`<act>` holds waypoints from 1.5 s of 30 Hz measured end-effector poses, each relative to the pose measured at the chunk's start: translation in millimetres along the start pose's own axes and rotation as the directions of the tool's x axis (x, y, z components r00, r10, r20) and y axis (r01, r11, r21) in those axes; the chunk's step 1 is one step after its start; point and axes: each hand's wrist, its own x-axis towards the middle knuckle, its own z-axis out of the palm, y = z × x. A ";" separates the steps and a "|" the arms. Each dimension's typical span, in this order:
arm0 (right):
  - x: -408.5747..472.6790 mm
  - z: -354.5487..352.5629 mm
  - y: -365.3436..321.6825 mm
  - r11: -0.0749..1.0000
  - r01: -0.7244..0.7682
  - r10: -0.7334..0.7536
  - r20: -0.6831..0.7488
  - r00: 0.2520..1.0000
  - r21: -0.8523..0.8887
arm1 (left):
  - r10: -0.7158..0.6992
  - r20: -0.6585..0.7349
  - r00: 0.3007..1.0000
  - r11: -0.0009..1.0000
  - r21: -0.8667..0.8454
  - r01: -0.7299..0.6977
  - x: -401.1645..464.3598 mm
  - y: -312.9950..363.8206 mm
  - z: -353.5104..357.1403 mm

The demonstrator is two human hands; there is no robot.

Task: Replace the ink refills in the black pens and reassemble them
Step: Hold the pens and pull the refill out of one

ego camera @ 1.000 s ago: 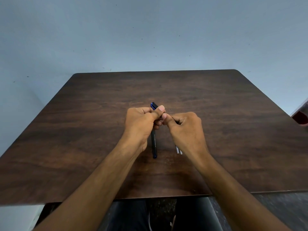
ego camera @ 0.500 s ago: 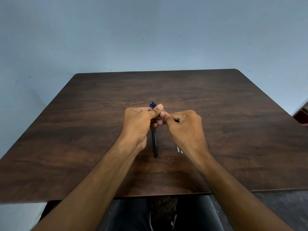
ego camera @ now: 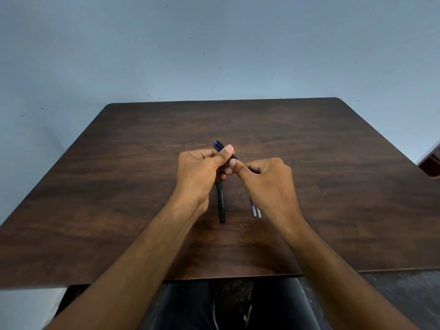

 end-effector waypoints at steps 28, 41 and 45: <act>-1.1 -83.9 31.8 0.878 -0.372 0.401 -0.040 0.915 0.300 | -0.068 0.192 0.979 0.746 0.662 -0.078 37.4 -1.2 82.2; 2.7 -84.3 43.7 0.845 -0.452 0.457 0.050 0.888 0.287 | -0.136 0.167 0.977 0.437 0.895 -0.092 49.8 -9.5 102.5; 2.9 -81.0 45.3 0.841 -0.456 0.457 0.069 0.887 0.290 | -0.076 0.167 0.983 0.413 0.903 -0.122 55.2 -10.5 101.1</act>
